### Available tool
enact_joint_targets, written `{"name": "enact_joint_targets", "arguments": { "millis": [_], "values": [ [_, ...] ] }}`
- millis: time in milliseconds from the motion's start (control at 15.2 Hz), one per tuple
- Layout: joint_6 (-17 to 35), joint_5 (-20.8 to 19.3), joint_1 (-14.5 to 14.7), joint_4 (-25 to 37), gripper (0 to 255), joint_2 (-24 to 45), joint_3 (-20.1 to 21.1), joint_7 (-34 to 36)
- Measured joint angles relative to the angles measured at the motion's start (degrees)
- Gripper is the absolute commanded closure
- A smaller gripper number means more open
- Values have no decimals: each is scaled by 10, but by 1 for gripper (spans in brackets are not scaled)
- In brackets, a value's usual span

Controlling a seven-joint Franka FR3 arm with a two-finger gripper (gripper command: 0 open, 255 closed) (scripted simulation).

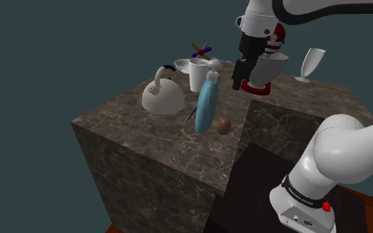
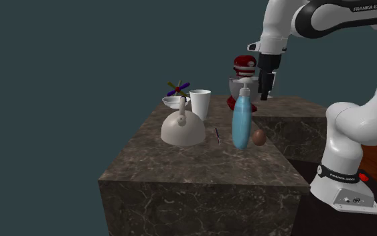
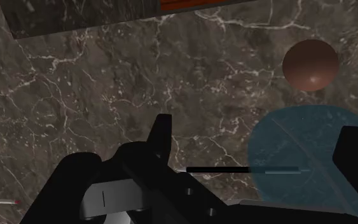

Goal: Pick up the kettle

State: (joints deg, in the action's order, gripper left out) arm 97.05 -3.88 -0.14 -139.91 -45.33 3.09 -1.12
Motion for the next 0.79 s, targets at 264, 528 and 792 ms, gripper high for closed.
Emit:
{"name": "enact_joint_targets", "arguments": {
  "millis": [264,528,792],
  "values": [
    [13,20,-11,18,0,31,31,71],
    [33,47,-36,76,0,107,88,209],
    [44,54,-66,152,0,191,137,348]
  ]
}}
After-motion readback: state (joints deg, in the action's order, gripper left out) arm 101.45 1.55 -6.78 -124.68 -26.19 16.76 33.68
